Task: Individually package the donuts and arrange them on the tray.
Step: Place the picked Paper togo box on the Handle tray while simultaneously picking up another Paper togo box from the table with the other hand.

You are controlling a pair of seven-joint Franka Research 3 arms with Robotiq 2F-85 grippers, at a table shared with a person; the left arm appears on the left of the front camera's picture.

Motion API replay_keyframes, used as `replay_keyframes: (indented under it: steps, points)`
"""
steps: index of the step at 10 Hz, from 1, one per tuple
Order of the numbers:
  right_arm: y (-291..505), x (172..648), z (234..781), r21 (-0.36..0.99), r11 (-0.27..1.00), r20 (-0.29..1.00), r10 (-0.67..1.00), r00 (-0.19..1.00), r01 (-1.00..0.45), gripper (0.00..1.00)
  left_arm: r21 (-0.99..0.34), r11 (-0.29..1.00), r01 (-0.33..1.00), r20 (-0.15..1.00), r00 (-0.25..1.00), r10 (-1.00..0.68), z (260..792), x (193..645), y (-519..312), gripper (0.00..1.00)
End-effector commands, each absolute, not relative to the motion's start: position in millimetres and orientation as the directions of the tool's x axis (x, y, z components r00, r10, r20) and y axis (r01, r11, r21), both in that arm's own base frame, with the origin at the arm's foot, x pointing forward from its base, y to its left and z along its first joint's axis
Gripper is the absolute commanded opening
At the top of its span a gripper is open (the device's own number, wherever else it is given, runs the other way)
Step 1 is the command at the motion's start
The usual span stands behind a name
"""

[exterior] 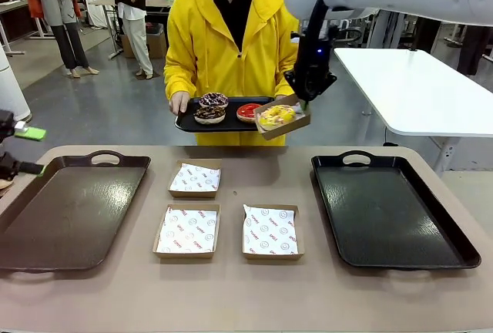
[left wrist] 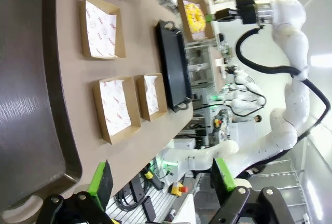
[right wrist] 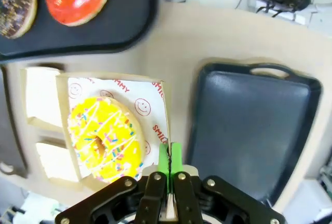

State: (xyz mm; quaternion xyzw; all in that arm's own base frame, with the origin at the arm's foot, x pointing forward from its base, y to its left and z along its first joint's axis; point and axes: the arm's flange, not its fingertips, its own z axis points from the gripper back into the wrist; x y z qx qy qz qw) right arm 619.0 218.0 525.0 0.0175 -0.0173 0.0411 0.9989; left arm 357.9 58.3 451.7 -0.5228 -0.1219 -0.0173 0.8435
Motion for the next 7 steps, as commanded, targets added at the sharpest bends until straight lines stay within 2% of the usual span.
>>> replay_keyframes:
  steps: [1,4,7]
  points:
    - [165,587,522,0.03,0.995,0.043,0.097,0.994,-0.098,0.01,-0.789,0.599,0.138,0.205,0.978,0.045,501,385,27,1.0]
    - [111,566,508,0.059,0.996,0.075,0.069,0.995,-0.073,0.01,-0.639,0.753,0.161,0.243,0.97,-0.001,549,418,-28,1.0]
    - [70,559,487,0.075,0.997,0.094,0.005,0.996,-0.012,0.01,-0.416,0.898,0.142,0.28,0.96,-0.022,540,456,-100,1.0]
